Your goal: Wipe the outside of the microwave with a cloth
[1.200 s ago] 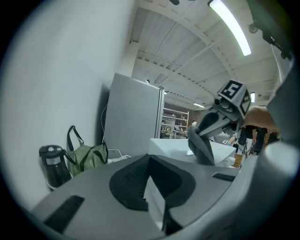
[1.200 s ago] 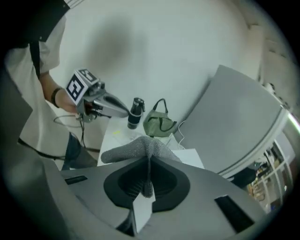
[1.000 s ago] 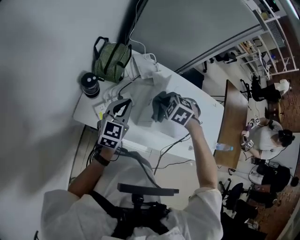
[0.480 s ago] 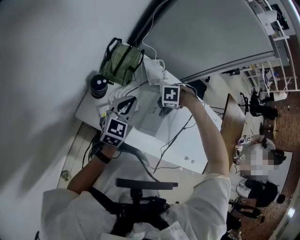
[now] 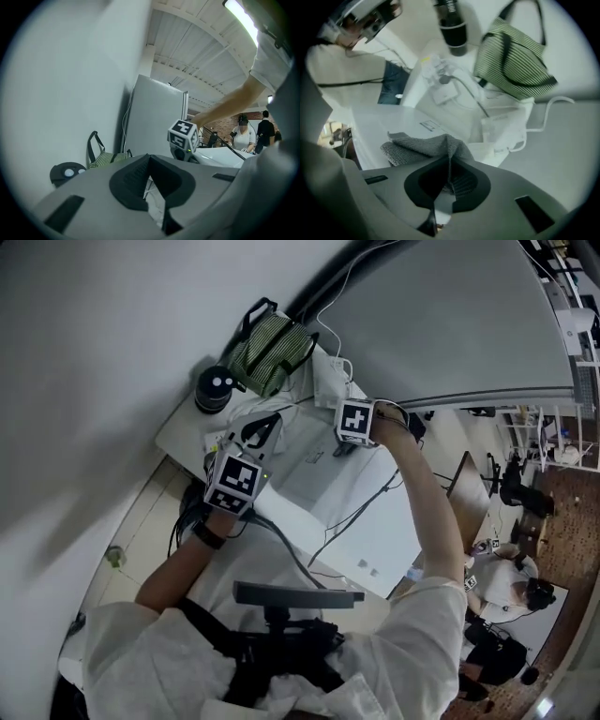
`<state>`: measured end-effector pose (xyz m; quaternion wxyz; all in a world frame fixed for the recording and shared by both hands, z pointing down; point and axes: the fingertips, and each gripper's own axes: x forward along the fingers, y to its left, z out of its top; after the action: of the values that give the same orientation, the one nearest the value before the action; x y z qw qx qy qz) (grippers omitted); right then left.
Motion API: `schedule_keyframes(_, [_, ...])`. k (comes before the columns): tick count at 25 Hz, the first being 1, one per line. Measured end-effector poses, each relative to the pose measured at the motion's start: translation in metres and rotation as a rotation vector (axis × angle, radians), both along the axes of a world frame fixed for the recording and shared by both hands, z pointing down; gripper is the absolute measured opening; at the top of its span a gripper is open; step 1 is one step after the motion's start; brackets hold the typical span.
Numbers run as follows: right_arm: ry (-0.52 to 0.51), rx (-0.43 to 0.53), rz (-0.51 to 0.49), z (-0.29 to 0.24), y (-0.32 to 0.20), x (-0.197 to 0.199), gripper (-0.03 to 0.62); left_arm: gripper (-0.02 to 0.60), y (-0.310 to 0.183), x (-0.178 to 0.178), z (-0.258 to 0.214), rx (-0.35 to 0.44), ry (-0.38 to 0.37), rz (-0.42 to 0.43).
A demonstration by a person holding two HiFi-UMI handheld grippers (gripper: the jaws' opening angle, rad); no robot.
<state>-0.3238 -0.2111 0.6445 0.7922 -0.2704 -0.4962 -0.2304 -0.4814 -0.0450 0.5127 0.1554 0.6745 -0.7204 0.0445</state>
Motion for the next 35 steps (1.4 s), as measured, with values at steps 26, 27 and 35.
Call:
schedule_keyframes(26, [0.077, 0.107, -0.194, 0.043, -0.04, -0.012, 0.015, 0.023, 0.014, -0.038, 0.03, -0.043, 0.034, -0.1])
schedule_keyframes(27, [0.088, 0.103, -0.19, 0.048, -0.04, -0.011, 0.015, 0.023, 0.015, -0.041, 0.031, -0.044, 0.037, -0.107])
schedule_keyframes(35, [0.225, -0.19, -0.462, 0.079, 0.127, 0.014, 0.015, 0.023, 0.017, -0.059, 0.037, -0.054, 0.046, -0.155])
